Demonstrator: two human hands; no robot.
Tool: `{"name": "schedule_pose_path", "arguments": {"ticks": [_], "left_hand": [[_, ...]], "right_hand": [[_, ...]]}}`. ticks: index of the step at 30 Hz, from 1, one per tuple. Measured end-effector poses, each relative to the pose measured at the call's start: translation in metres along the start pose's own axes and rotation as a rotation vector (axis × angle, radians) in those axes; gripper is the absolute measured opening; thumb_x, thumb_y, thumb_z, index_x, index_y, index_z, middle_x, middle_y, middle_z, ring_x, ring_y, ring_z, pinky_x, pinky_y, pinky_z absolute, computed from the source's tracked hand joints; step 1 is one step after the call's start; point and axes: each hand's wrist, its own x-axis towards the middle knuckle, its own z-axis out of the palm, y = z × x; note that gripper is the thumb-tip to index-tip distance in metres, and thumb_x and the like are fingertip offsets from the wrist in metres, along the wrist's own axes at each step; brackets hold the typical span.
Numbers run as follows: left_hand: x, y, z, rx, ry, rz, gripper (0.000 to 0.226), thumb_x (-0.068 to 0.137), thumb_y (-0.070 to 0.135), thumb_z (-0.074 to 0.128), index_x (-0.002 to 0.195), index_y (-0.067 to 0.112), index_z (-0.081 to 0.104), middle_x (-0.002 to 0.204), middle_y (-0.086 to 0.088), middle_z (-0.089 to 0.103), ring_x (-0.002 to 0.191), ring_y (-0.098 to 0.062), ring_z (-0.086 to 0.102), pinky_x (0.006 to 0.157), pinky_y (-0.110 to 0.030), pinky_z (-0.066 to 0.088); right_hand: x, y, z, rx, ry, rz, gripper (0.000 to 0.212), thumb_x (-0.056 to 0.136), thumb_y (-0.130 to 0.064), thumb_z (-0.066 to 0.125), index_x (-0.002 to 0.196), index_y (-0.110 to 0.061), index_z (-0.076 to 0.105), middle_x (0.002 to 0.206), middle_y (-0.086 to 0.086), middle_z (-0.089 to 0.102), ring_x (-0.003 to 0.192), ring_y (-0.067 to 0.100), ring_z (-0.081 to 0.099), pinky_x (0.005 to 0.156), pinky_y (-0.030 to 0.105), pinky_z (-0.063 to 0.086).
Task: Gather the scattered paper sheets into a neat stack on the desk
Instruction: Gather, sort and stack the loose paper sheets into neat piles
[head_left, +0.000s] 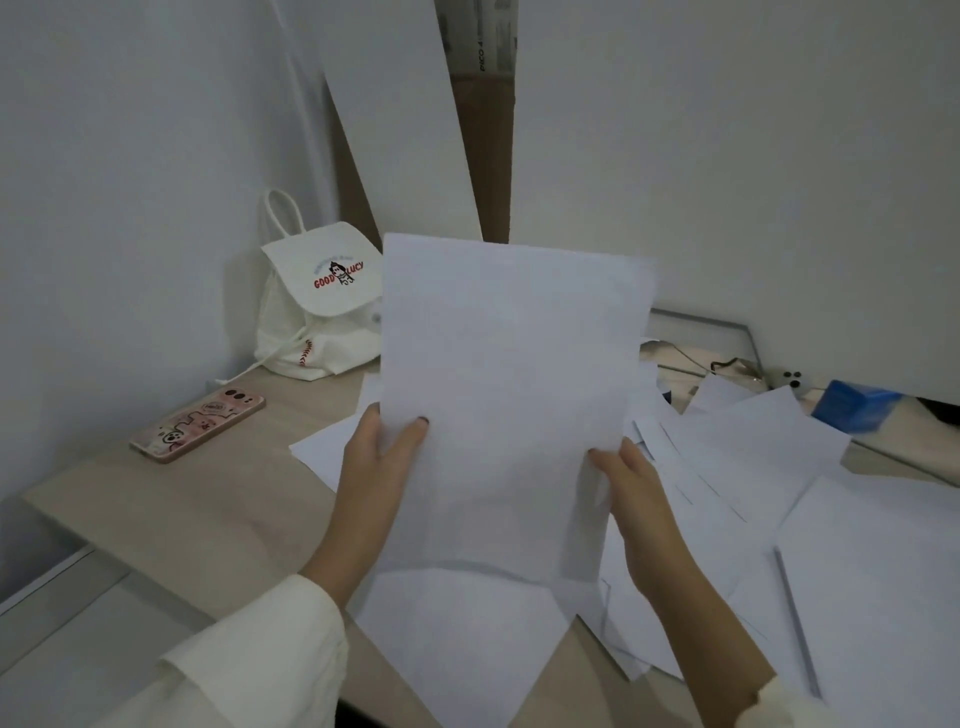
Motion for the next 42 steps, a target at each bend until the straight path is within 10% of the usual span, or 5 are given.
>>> {"name": "schedule_pose_path", "arguments": {"ticks": [12, 19, 25, 32, 42], "left_hand": [[-0.074, -0.010, 0.147, 0.002, -0.396, -0.200, 0.024, 0.099, 0.019, 0.039, 0.107, 0.010, 0.060, 0.102, -0.006, 0.066, 0.095, -0.020, 0.061, 0.085, -0.030, 0.048], [-0.127, -0.038, 0.225, 0.026, -0.740, -0.378, 0.029, 0.100, 0.021, 0.035, 0.101, 0.004, 0.059, 0.092, -0.010, 0.055, 0.084, -0.019, 0.053, 0.066, -0.021, 0.045], [-0.165, -0.060, 0.252, 0.158, -0.872, -0.412, 0.042, 0.093, 0.035, 0.037, 0.098, -0.002, 0.055, 0.088, -0.008, 0.056, 0.082, -0.020, 0.054, 0.087, -0.043, 0.047], [-0.182, -0.075, 0.258, 0.492, -0.962, -0.209, 0.033, 0.098, 0.029, 0.038, 0.066, 0.023, 0.035, 0.065, 0.006, 0.039, 0.058, -0.010, 0.037, 0.058, -0.025, 0.031], [-0.171, -0.054, 0.243, 0.850, -1.142, 0.051, 0.054, 0.095, 0.036, 0.044, 0.141, 0.013, 0.027, 0.140, -0.006, 0.036, 0.122, -0.025, 0.046, 0.098, -0.040, 0.041]], "right_hand": [[-0.049, 0.004, -0.179, -0.210, 0.352, 0.078, 0.018, 0.093, -0.007, 0.047, 0.103, -0.019, 0.056, 0.078, 0.002, 0.062, 0.064, 0.020, 0.055, 0.056, 0.028, 0.041], [-0.093, 0.047, -0.278, -0.311, 0.473, 0.269, 0.016, 0.091, -0.007, 0.050, 0.103, -0.013, 0.059, 0.095, 0.012, 0.060, 0.081, 0.025, 0.055, 0.066, 0.032, 0.039], [-0.121, 0.061, -0.313, -0.443, 0.523, 0.364, 0.017, 0.090, 0.004, 0.046, 0.101, 0.002, 0.059, 0.100, 0.022, 0.057, 0.082, 0.026, 0.047, 0.073, 0.030, 0.032], [-0.132, 0.084, -0.319, -0.613, 0.579, 0.452, 0.038, 0.090, 0.006, 0.047, 0.127, 0.002, 0.049, 0.126, 0.022, 0.050, 0.099, 0.029, 0.047, 0.089, 0.030, 0.035], [-0.125, 0.087, -0.293, -0.824, 0.673, 0.396, 0.062, 0.079, -0.002, 0.068, 0.135, 0.001, 0.042, 0.132, 0.031, 0.045, 0.117, 0.044, 0.046, 0.099, 0.053, 0.036]]}}
